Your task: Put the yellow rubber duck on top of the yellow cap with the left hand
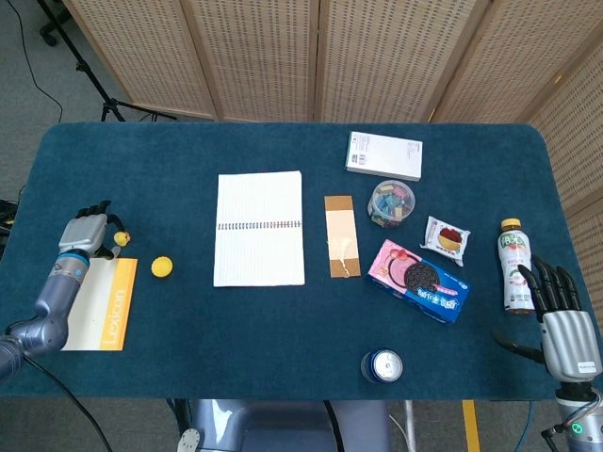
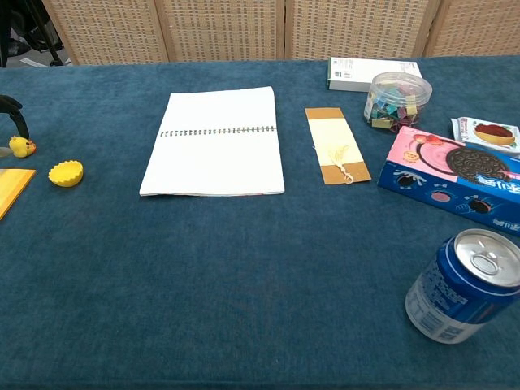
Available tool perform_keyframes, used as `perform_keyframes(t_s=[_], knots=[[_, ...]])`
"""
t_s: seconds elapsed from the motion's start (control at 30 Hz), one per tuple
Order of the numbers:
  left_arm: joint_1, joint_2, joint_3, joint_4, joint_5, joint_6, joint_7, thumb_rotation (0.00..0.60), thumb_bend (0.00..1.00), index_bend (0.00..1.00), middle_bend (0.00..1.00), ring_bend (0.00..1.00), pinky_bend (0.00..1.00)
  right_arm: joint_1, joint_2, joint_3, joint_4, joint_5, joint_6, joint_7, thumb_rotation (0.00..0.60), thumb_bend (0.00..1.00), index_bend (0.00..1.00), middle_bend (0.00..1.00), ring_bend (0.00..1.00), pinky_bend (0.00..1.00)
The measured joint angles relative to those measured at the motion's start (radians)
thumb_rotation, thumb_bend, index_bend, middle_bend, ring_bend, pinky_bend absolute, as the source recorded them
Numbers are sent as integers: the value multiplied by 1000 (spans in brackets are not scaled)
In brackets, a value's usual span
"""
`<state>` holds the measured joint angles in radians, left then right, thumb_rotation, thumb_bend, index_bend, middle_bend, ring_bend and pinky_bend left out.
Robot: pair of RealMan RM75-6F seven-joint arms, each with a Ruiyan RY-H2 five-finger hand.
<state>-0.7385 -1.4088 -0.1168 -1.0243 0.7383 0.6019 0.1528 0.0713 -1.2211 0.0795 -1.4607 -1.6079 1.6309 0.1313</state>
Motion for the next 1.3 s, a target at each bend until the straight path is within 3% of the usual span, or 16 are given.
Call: perform_keyframes(t_s=[1.03,1.3], knots=[[9,-32,-16,26,-15,18,40,600,380,468,0,0,0,-3,1,-1,2,-4,6,7,600,0,40,0,0,0],[13,5,-31,-27,-3,41,37,600,379,471,0,0,0,-3,1,-1,1,-2,3,5,600,0,40,0,0,0]])
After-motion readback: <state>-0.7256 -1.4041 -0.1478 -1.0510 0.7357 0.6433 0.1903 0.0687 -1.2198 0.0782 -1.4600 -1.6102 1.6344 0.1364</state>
